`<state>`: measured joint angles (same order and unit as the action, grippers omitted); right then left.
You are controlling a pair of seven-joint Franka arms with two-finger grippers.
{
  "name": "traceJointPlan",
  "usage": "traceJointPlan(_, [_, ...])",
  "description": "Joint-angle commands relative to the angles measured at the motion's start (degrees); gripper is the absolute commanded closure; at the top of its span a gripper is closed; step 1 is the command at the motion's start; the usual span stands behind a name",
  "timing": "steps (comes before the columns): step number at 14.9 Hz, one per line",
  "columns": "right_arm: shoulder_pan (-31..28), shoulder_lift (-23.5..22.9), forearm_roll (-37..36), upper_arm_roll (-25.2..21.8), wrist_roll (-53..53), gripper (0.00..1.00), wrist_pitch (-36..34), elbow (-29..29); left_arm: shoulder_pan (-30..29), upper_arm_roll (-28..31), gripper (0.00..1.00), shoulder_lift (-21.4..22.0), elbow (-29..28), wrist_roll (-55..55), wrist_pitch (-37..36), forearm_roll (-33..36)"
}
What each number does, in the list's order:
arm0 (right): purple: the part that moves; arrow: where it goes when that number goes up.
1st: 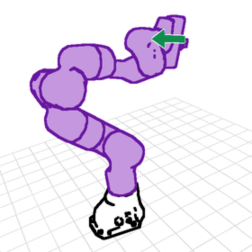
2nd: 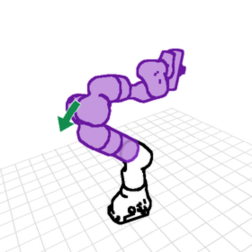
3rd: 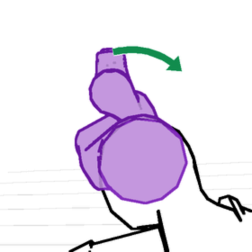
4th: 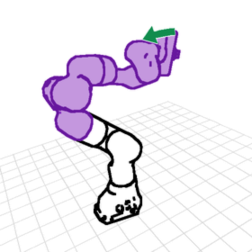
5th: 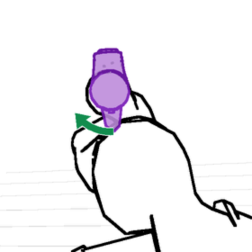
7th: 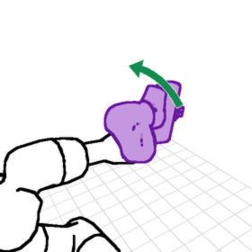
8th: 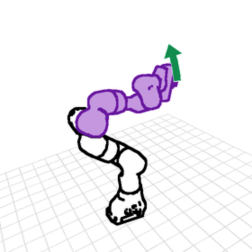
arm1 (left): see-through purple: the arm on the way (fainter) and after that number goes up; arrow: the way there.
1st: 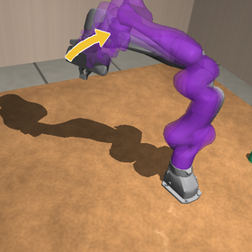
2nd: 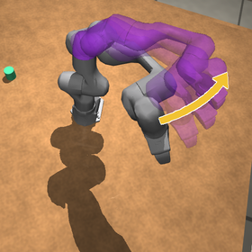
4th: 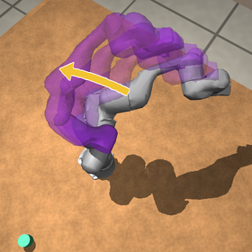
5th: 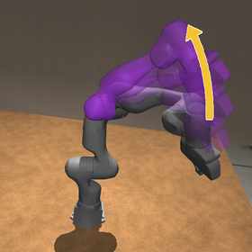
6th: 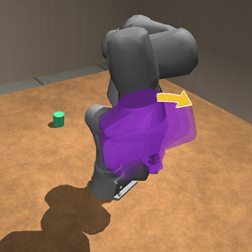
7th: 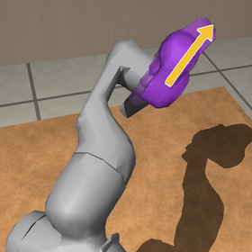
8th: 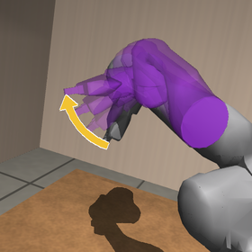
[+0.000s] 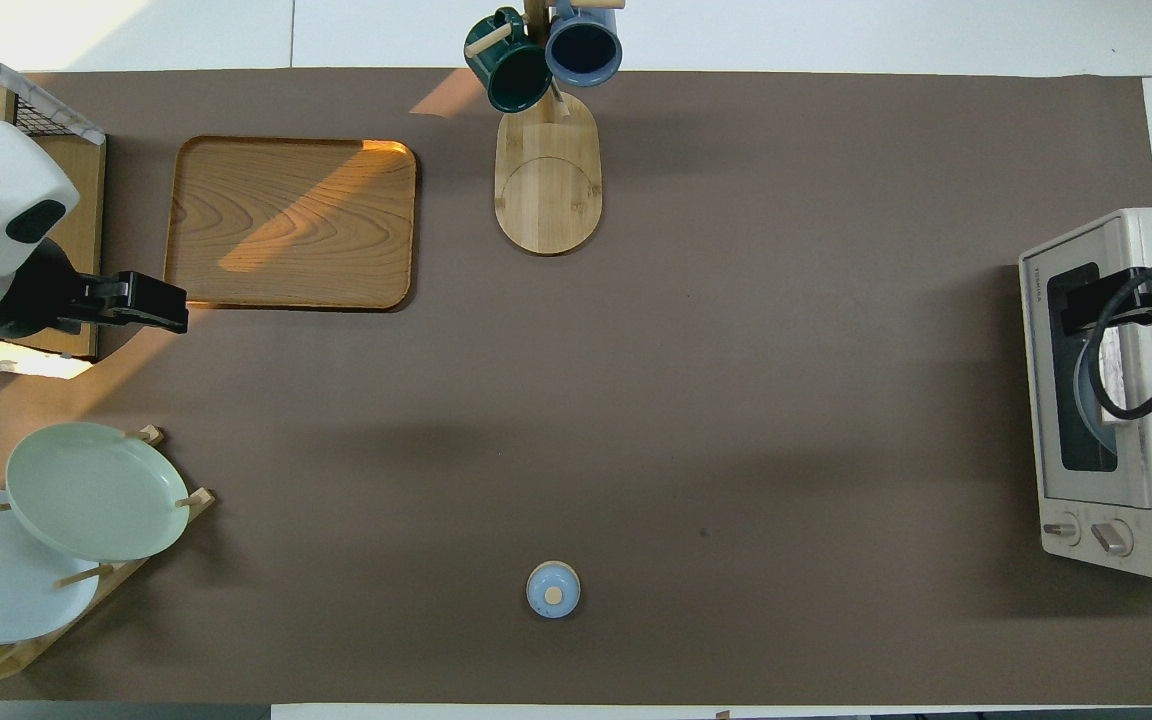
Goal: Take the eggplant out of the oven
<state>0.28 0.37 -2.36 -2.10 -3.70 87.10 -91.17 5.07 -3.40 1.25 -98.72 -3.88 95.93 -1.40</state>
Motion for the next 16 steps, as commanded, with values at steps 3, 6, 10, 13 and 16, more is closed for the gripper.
traceJointPlan(3, [-0.37, 0.16, 1.39, 0.16, 1.15, 0.00, 0.09, 0.38, -0.58, -0.29, 0.00, 1.65, -1.91, 0.27, 1.10, -0.70])
traceJointPlan(6, [-0.37, 0.33, 1.39, 0.25, 0.63, 0.00, 0.00, -0.14, -0.58, -0.29, 0.00, 1.65, -1.83, 0.27, 1.10, -0.70])
traceJointPlan(10, [-0.28, 2.69, -0.01, 0.16, -5.18, 1.00, 4.10, -5.91, -0.58, -0.29, 0.00, 1.65, -1.83, 0.27, 1.10, -0.70])
traceJointPlan(13, [-1.86, 6.13, -0.98, -0.10, -5.10, 1.00, 14.40, -16.56, -0.58, -0.29, 0.00, 1.65, -1.83, 0.27, 1.10, -0.70])
traceJointPlan(16, [-1.95, 3.50, -8.87, -0.01, 4.29, 1.00, 14.68, -17.90, -0.58, -0.29, 0.00, 1.65, -1.91, 0.27, 1.10, -0.70])
